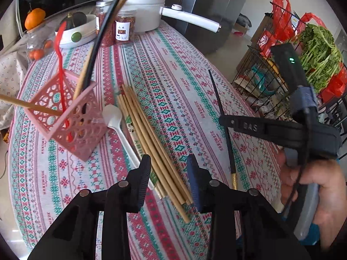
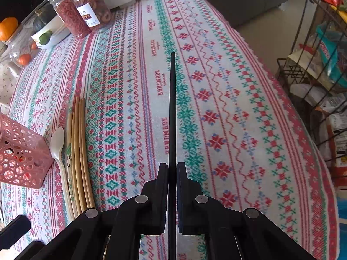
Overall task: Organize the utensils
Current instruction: 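Move the left gripper to the wooden chopsticks while the right gripper carries the black chopstick, then grasp and lift a wooden chopstick with the left gripper while right carries its chopstick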
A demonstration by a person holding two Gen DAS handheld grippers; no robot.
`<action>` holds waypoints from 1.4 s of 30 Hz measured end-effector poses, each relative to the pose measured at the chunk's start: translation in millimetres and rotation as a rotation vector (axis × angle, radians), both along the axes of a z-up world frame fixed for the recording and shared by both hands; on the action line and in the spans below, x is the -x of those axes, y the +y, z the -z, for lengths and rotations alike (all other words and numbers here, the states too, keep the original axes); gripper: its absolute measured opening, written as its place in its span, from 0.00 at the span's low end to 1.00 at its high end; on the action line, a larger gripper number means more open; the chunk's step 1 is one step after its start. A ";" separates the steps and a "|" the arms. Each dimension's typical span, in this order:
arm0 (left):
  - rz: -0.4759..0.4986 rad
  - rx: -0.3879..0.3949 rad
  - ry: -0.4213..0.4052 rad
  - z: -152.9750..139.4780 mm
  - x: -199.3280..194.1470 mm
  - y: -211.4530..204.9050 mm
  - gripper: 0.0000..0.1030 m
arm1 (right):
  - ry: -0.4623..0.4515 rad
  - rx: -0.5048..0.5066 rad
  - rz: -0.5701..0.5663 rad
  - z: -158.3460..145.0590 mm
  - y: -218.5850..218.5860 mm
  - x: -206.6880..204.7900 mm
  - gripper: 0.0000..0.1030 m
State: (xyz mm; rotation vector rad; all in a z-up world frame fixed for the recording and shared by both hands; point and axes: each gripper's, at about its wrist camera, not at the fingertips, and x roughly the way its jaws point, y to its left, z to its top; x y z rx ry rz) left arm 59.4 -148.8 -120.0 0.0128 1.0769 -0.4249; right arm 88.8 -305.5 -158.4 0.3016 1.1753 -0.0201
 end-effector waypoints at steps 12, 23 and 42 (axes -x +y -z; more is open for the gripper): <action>-0.166 -0.119 0.027 51.1 -65.8 -31.7 0.20 | -0.026 -0.082 -0.009 -9.4 -26.4 18.3 0.02; -0.091 -0.026 0.073 52.6 -75.8 -28.7 0.18 | -0.025 -0.096 -0.029 -7.1 -31.8 18.1 0.02; -0.171 -0.118 0.065 46.8 -77.4 -26.1 0.23 | -0.021 -0.110 -0.017 -7.1 -38.6 18.7 0.02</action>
